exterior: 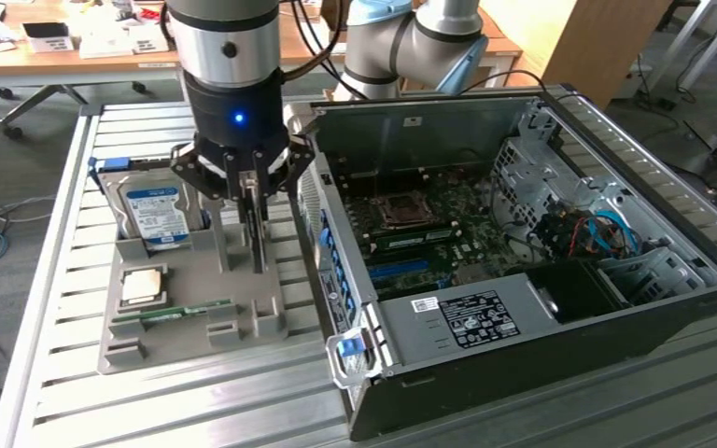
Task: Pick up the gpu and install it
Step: 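Pick up the gpu and move the gpu toward the slot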
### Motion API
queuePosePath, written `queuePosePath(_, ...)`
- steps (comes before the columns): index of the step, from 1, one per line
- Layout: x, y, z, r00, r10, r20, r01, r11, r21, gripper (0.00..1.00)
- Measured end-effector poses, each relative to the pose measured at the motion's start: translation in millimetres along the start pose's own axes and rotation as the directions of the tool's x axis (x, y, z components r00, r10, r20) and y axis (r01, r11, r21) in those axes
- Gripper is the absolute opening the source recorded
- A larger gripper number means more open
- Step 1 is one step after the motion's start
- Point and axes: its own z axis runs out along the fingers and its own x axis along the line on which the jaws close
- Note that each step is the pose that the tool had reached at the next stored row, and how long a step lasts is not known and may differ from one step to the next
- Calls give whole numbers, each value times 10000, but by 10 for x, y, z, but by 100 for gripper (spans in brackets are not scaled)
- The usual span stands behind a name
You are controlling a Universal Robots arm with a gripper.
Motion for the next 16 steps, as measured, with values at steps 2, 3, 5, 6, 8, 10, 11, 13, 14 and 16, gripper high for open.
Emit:
queuePosePath(2, -1, 2, -42, 10000, 0, 0, 0, 10000, 0, 27)
queuePosePath(3, -1, 4, -66, 10000, 0, 0, 0, 10000, -1, 27)
queuePosePath(5, -3, 6, -118, 10000, 0, 0, 0, 10000, -1, 27)
queuePosePath(6, -3, 8, -143, 10000, 0, 0, 0, 10000, 0, 27)
queuePosePath(8, -4, 11, -191, 10000, 0, 0, 0, 10000, 0, 27)
queuePosePath(10, -6, 13, -235, 10000, 0, 0, 0, 10000, -1, 27)
queuePosePath(11, -6, 14, -249, 10000, 0, 0, 0, 10000, -1, 27)
queuePosePath(13, -6, 14, -255, 10000, -1, 2, 1, 10000, -2, 27)
queuePosePath(14, -6, 14, -255, 10000, -1, 2, 1, 10000, -2, 27)
queuePosePath(16, -6, 14, -255, 10000, 0, 1, 0, 10000, -2, 27)
